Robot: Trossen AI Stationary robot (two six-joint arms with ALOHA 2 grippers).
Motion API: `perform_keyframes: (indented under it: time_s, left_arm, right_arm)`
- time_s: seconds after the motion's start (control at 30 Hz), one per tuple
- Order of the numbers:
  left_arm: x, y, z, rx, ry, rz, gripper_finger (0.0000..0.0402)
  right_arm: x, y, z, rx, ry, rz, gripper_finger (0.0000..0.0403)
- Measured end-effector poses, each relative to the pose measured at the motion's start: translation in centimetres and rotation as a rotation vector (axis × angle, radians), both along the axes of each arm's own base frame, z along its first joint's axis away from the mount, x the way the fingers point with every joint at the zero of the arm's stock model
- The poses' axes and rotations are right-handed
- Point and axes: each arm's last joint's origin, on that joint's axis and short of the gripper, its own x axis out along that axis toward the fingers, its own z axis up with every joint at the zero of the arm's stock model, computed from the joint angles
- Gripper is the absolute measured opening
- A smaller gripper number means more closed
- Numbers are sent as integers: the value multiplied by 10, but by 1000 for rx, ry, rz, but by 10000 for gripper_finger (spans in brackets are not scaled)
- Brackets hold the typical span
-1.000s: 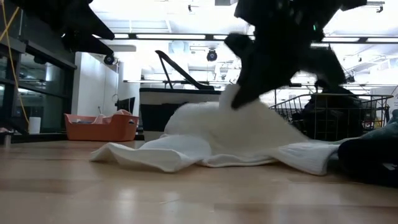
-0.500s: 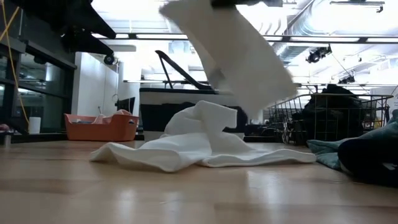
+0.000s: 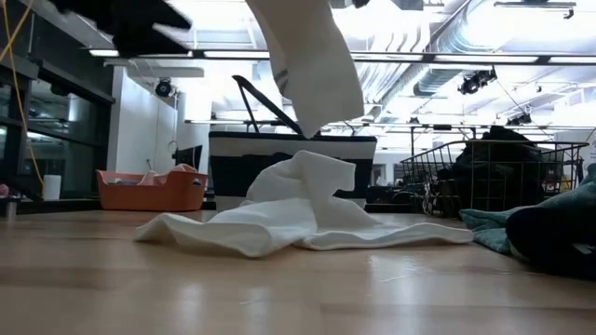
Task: Pick & Place Cloths
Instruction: Put the white sock into the orange bin
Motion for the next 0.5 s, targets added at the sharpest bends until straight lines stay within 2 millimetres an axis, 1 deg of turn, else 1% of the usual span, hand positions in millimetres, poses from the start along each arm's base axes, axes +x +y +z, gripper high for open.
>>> perform_keyframes:
  time_s: [0.23,0.5]
  left_arm:
    - [25,-9,1,221,-5,-48,319]
    - [45,-17,6,323,-108,-47,319]
  right_arm:
    - [4,-12,-1,84,-7,46,4]
    - [10,-14,-8,117,-5,77,4]
